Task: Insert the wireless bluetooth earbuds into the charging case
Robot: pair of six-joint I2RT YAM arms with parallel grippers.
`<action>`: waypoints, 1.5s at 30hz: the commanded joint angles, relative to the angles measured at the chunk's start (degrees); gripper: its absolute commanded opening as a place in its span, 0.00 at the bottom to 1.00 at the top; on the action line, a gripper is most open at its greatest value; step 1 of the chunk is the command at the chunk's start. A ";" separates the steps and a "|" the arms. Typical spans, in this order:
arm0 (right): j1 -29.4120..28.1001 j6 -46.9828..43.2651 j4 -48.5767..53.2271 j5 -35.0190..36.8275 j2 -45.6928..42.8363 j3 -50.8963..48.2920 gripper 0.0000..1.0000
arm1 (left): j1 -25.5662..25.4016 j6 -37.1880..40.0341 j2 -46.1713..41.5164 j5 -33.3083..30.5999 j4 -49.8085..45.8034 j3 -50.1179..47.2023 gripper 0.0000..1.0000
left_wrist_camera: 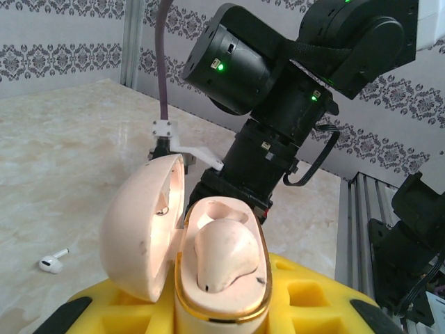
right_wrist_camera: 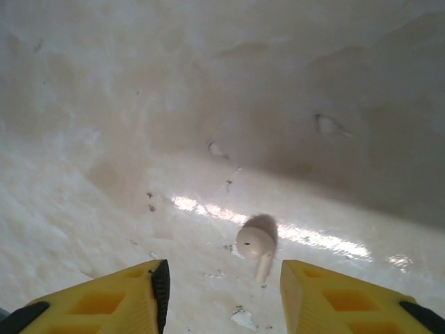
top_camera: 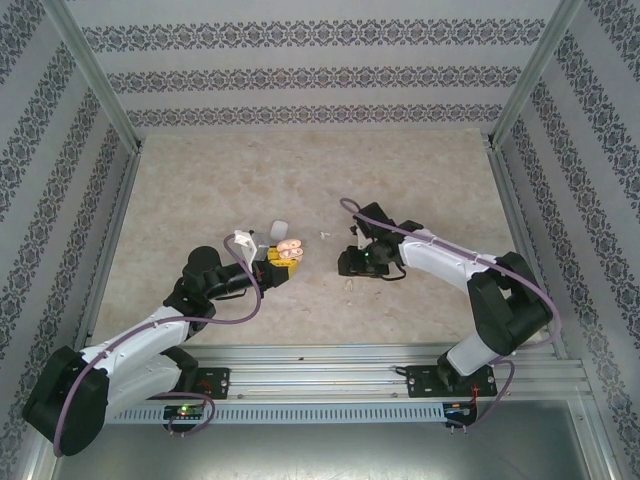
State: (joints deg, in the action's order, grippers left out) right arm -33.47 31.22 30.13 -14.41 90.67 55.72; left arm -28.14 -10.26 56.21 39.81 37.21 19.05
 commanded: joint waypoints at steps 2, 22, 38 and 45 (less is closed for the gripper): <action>-3.78 -2.20 5.52 7.68 4.56 4.81 0.48 | -0.42 1.10 -0.46 0.01 0.43 1.35 0.11; -7.48 -3.27 10.22 13.23 12.13 9.47 0.39 | -0.42 3.58 -2.86 -0.79 -2.90 0.57 0.11; -8.01 -3.27 10.91 13.85 15.37 9.67 0.30 | -0.45 3.16 -3.38 -0.70 -2.95 0.20 0.11; -8.08 -3.14 11.26 15.15 14.18 9.43 0.22 | -0.43 3.02 -3.47 -0.76 -2.80 0.13 0.11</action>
State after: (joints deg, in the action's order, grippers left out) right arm -40.77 28.25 39.86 -1.21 104.66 64.77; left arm -28.14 -7.86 53.60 38.76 33.80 19.03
